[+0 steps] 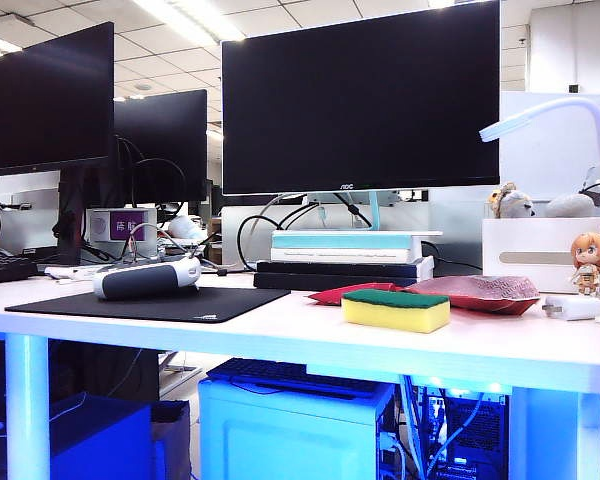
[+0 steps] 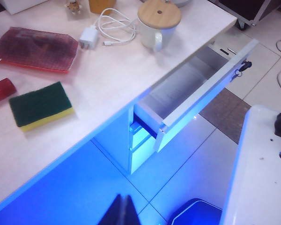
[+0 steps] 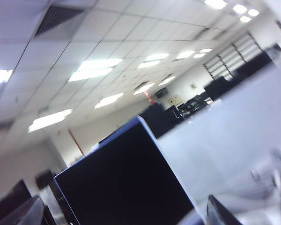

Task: Open the drawer, place the cleaning sponge inside, then close the drawer.

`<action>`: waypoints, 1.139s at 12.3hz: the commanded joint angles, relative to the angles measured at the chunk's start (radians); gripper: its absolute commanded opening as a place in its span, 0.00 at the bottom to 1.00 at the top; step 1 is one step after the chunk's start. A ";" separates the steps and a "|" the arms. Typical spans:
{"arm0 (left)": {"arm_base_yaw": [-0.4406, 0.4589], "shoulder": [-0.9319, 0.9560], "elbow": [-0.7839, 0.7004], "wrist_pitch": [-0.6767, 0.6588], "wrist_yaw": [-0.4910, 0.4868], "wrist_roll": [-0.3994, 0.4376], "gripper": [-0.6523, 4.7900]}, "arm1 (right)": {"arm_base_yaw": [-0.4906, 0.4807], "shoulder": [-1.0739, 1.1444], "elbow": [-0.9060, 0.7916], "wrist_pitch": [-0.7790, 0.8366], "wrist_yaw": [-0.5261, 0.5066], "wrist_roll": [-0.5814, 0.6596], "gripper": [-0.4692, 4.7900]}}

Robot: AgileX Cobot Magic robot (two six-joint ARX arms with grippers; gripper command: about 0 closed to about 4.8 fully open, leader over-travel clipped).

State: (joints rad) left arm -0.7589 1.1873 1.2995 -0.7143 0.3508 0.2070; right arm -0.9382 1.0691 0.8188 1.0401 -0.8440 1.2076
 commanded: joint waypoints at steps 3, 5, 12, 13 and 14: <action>0.001 -0.002 0.005 0.014 0.002 0.003 0.11 | 0.082 -0.024 0.513 -0.707 -0.082 -0.532 1.00; 0.001 -0.002 0.005 0.014 0.002 0.003 0.11 | 0.145 -0.021 0.608 -0.762 -0.081 -0.585 1.00; 0.001 -0.002 0.005 0.013 0.002 0.003 0.11 | 0.174 -0.036 0.609 -0.437 0.007 -0.138 1.00; 0.001 -0.002 0.005 0.013 0.002 0.003 0.11 | 0.174 -0.038 0.609 -0.436 0.050 -0.029 0.90; 0.001 -0.002 0.005 0.013 0.002 0.003 0.11 | 0.174 -0.038 0.615 -0.432 0.054 -0.011 0.62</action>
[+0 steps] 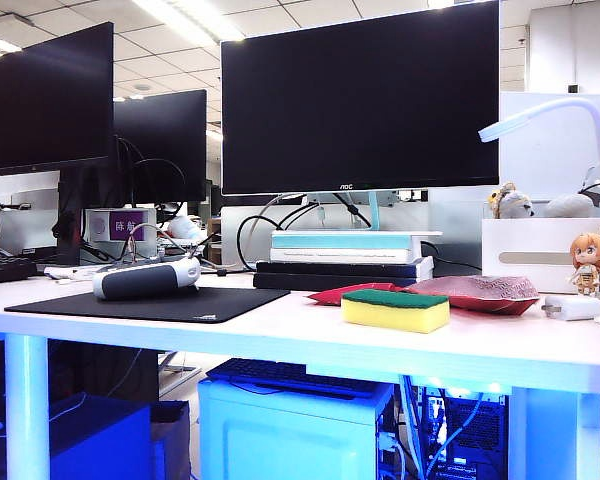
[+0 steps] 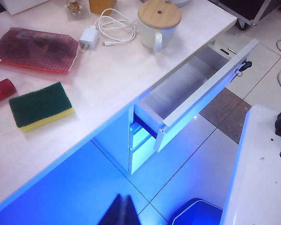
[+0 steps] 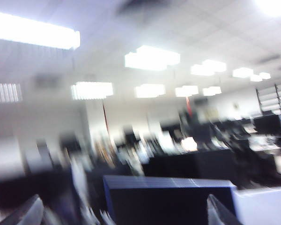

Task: Open the drawer, place the cleaning sponge inside, then close the drawer.

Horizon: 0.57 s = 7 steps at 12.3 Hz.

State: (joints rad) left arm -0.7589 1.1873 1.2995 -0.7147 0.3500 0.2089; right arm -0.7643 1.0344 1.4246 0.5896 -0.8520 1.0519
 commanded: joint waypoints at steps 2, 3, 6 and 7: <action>0.001 -0.002 0.005 0.014 0.002 0.001 0.11 | 0.002 -0.003 0.009 0.014 0.053 0.071 0.41; 0.001 -0.002 0.005 0.014 0.002 0.001 0.11 | 0.002 -0.003 0.011 -0.040 0.039 0.049 0.08; 0.001 -0.002 0.005 0.014 0.003 0.001 0.11 | 0.002 -0.037 0.041 -0.230 0.157 -0.110 0.08; 0.001 -0.002 0.005 0.014 0.003 0.001 0.11 | 0.002 -0.032 0.092 -0.340 0.183 -0.164 0.08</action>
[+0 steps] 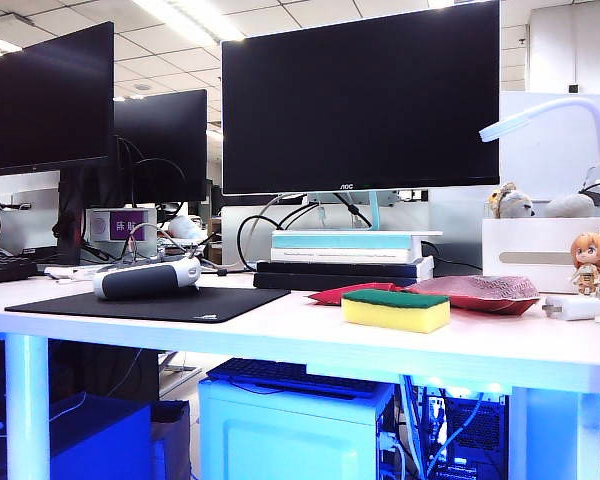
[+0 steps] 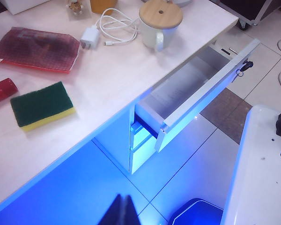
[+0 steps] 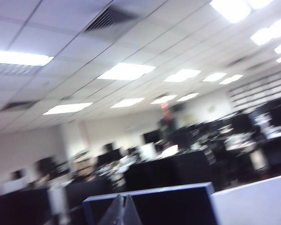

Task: Open the drawer, place the cleaning sponge inside, then close the drawer.

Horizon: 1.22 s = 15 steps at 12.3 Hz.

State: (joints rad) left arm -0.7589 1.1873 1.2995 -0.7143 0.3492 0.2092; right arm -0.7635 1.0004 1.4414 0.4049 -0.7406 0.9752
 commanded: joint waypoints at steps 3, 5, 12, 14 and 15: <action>0.001 -0.002 0.005 0.017 0.005 0.001 0.11 | 0.003 0.043 0.259 -0.476 0.086 -0.303 0.08; 0.001 -0.002 0.005 0.031 0.006 0.000 0.11 | 0.004 0.048 0.333 -0.484 0.090 -0.288 0.08; 0.001 -0.002 0.005 0.037 0.007 0.000 0.11 | 0.053 0.059 0.643 -0.532 0.169 -0.161 0.08; 0.001 -0.002 0.005 0.037 0.006 0.001 0.11 | 0.052 0.072 0.690 -0.756 0.566 -0.335 0.08; 0.001 -0.002 0.005 0.041 0.006 0.001 0.11 | 0.053 0.127 0.690 -0.879 0.591 -0.567 0.08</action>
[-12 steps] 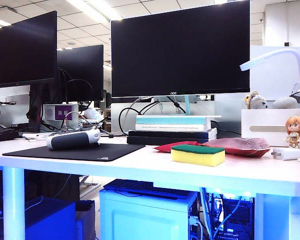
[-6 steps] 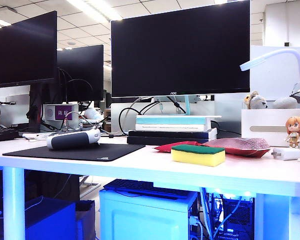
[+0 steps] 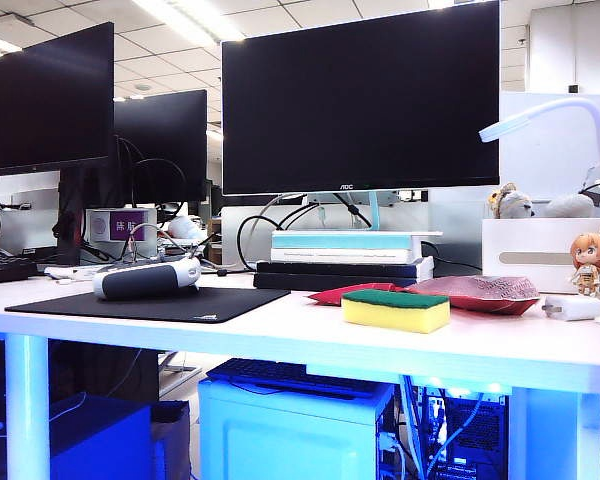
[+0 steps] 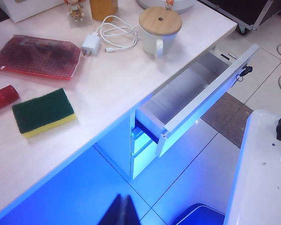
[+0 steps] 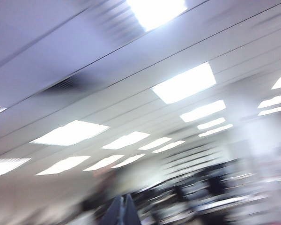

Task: Open the drawer, place the cleaning sponge inside, then close the drawer.

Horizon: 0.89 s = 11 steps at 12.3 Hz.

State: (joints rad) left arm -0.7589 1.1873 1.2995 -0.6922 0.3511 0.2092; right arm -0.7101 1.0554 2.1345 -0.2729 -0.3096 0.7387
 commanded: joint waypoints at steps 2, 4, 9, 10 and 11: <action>0.001 -0.002 0.005 0.055 0.005 0.001 0.11 | 0.196 0.200 -0.007 -0.440 0.045 -0.591 0.08; 0.001 -0.002 0.005 0.054 0.005 0.001 0.11 | 0.479 0.257 -0.007 -0.494 0.276 -0.717 0.08; 0.001 -0.002 0.005 0.047 0.004 0.001 0.11 | 0.927 0.385 -0.007 -0.848 0.713 -0.619 0.08; 0.001 -0.002 0.005 0.047 0.005 0.001 0.11 | 0.929 0.403 -0.007 -0.978 0.711 -0.531 0.08; 0.001 -0.002 0.005 0.047 0.004 0.001 0.11 | 0.928 0.426 -0.012 -1.111 0.711 -0.484 0.08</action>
State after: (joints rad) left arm -0.7582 1.1873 1.2995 -0.6506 0.3511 0.2092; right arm 0.2184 1.4799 2.1223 -1.3308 0.3935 0.2172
